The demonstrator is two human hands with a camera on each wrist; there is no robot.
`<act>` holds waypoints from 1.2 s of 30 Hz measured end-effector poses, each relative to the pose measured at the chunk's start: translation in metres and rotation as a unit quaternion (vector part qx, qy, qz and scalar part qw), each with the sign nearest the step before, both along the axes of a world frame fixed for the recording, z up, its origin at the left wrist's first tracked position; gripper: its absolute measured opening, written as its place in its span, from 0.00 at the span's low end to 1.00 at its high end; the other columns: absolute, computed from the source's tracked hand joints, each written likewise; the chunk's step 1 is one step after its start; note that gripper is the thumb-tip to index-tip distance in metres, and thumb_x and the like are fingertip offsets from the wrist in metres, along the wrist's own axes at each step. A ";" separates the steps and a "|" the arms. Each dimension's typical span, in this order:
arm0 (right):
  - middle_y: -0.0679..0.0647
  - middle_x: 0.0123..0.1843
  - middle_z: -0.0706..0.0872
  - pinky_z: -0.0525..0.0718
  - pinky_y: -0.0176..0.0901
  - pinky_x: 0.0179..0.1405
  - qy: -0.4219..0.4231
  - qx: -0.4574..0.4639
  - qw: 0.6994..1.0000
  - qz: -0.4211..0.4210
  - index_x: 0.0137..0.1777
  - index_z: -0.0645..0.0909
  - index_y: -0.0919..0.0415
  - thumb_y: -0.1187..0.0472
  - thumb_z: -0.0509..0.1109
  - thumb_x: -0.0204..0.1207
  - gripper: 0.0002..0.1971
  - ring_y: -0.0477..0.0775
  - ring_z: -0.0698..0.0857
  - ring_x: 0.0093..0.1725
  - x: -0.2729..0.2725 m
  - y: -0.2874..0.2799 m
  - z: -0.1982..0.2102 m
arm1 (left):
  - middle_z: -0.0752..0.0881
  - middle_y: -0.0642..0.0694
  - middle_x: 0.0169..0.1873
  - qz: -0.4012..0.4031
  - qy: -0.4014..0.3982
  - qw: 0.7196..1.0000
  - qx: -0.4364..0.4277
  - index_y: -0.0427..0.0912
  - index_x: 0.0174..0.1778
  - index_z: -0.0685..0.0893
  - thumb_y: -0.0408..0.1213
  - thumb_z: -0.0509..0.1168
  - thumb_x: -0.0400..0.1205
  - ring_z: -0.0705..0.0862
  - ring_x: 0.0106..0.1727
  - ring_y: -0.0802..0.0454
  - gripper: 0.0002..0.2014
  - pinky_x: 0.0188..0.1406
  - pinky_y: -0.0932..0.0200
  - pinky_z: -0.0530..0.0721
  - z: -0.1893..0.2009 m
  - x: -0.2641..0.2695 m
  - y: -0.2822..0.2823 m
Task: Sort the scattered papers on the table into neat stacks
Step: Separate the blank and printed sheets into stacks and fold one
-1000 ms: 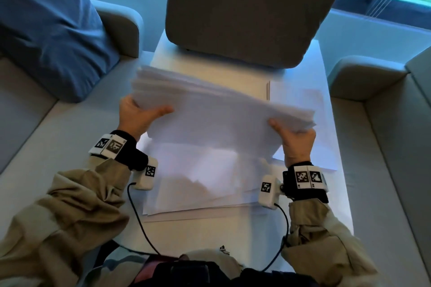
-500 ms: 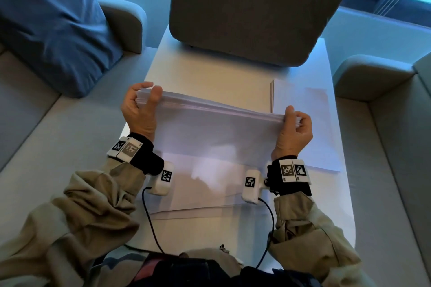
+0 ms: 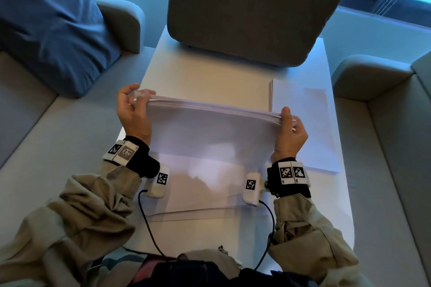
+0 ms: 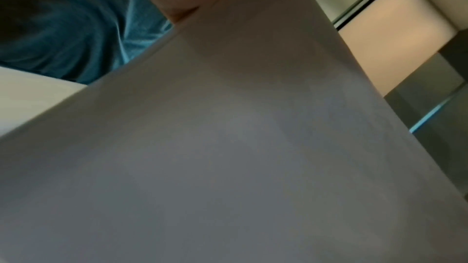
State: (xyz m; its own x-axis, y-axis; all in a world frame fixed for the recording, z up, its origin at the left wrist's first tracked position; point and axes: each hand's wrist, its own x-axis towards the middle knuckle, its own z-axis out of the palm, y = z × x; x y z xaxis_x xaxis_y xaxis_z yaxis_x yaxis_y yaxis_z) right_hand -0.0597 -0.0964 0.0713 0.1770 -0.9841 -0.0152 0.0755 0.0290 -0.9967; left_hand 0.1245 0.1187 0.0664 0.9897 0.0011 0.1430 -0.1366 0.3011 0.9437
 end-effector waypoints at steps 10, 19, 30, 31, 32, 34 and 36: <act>0.57 0.54 0.86 0.84 0.29 0.41 0.090 -0.002 0.967 0.238 0.61 0.79 0.63 0.52 0.85 0.53 0.36 0.52 0.86 0.52 -0.028 -0.004 -0.010 | 0.87 0.61 0.34 -0.141 0.054 0.963 0.225 0.51 0.41 0.82 0.48 0.83 0.44 0.84 0.33 0.74 0.30 0.30 0.75 0.82 -0.026 0.003 0.025; 0.41 0.32 0.89 0.84 0.31 0.35 0.026 -0.041 0.985 0.166 0.39 0.85 0.57 0.72 0.81 0.62 0.12 0.36 0.85 0.34 -0.028 -0.011 0.009 | 0.84 0.68 0.21 -0.109 0.021 0.980 0.167 0.46 0.30 0.83 0.25 0.84 0.56 0.80 0.25 0.73 0.18 0.27 0.72 0.81 -0.001 0.007 0.015; 0.50 0.40 0.87 0.86 0.34 0.36 0.071 0.000 0.982 0.173 0.39 0.84 0.55 0.72 0.83 0.59 0.15 0.36 0.86 0.33 -0.017 -0.005 0.001 | 0.86 0.67 0.24 -0.156 0.069 0.956 0.238 0.48 0.30 0.83 0.29 0.85 0.55 0.83 0.29 0.72 0.19 0.34 0.67 0.86 -0.026 0.004 0.018; 0.50 0.39 0.88 0.86 0.33 0.34 0.061 -0.003 0.983 0.170 0.39 0.84 0.56 0.72 0.83 0.59 0.14 0.36 0.86 0.32 -0.016 -0.005 0.003 | 0.87 0.66 0.25 -0.154 0.066 0.959 0.227 0.49 0.30 0.83 0.32 0.86 0.53 0.84 0.30 0.70 0.19 0.37 0.63 0.87 -0.024 0.004 0.020; 0.48 0.37 0.88 0.84 0.32 0.33 0.052 -0.006 0.985 0.166 0.38 0.84 0.56 0.72 0.83 0.60 0.13 0.35 0.86 0.31 -0.016 -0.005 0.006 | 0.87 0.65 0.26 -0.153 0.062 0.963 0.214 0.49 0.29 0.84 0.38 0.87 0.50 0.84 0.31 0.68 0.19 0.38 0.62 0.88 -0.022 0.004 0.022; 0.43 0.32 0.89 0.82 0.31 0.33 0.038 -0.018 0.986 0.162 0.38 0.85 0.58 0.62 0.84 0.60 0.10 0.35 0.85 0.32 -0.016 -0.004 0.009 | 0.88 0.63 0.29 -0.160 0.043 0.969 0.182 0.52 0.29 0.88 0.51 0.85 0.45 0.85 0.34 0.66 0.20 0.38 0.65 0.87 -0.015 0.003 0.025; 0.43 0.33 0.90 0.80 0.29 0.38 0.014 -0.042 0.986 0.160 0.40 0.86 0.61 0.48 0.77 0.62 0.15 0.41 0.85 0.36 -0.015 -0.002 0.013 | 0.90 0.61 0.33 -0.188 0.005 0.971 0.145 0.55 0.35 0.89 0.59 0.82 0.53 0.87 0.38 0.63 0.20 0.42 0.66 0.85 -0.002 -0.002 0.025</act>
State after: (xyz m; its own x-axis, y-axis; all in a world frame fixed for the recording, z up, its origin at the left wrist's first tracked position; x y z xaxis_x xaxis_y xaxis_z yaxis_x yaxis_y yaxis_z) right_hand -0.0742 -0.0986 0.0848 0.4785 -0.8763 0.0550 0.0478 -0.0366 -0.9982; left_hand 0.1228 0.1442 0.0642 0.9138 -0.3994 0.0743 -0.0593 0.0499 0.9970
